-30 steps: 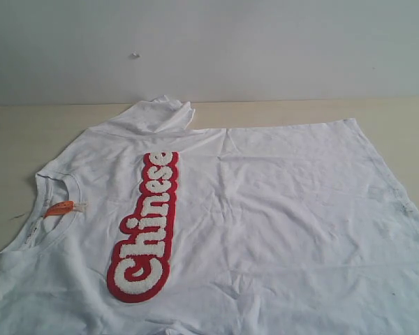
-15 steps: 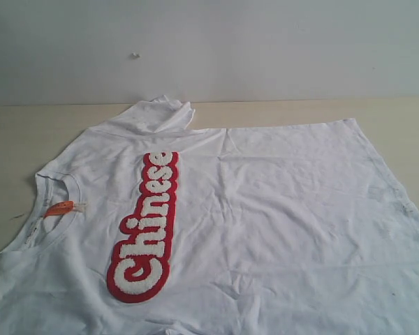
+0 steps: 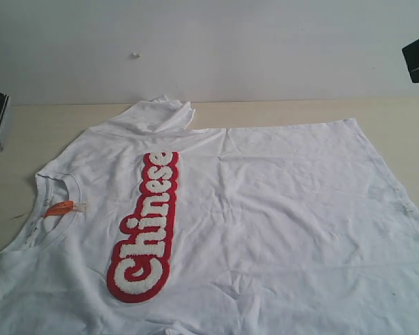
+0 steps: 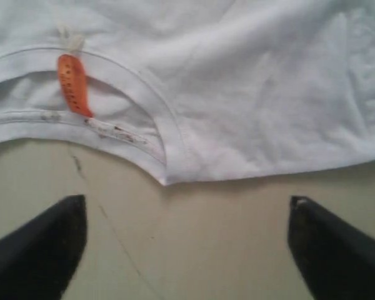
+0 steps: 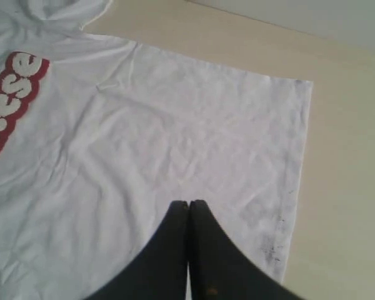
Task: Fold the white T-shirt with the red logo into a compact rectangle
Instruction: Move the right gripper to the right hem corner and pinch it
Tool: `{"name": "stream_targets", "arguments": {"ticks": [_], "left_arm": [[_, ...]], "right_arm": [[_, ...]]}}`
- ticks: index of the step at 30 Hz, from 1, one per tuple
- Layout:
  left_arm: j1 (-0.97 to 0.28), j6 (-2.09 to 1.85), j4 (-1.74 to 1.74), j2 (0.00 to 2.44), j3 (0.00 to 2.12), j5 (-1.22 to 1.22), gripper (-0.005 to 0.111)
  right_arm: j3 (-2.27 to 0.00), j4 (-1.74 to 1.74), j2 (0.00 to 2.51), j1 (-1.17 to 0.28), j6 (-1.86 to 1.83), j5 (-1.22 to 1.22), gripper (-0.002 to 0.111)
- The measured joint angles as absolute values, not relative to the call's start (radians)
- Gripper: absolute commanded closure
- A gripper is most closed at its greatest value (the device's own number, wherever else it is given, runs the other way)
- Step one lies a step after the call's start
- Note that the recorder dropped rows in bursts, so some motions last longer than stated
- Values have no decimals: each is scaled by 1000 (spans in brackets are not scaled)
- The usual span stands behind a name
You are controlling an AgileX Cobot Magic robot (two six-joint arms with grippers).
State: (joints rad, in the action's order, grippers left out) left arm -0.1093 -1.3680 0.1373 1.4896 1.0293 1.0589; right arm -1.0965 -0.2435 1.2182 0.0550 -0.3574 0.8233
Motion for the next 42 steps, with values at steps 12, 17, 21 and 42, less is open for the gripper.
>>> {"name": "stream_targets", "arguments": {"ticks": [12,17,21,42], "left_arm": [[-110,-1374,135,1491,1021,908,3],[-110,-1376,135,1491,1021,899,3],[-110,-1376,135,1491,1021,894,3],[-110,-1376,135,1491,1021,891,3]], "right_arm": [[-1097,-247,1218,55,-364,826,108],[-1097,-247,1218,55,-364,826,108],[-1097,-247,1218,55,-364,821,108],[-1097,-303,1147,55,-398,819,108]]}}
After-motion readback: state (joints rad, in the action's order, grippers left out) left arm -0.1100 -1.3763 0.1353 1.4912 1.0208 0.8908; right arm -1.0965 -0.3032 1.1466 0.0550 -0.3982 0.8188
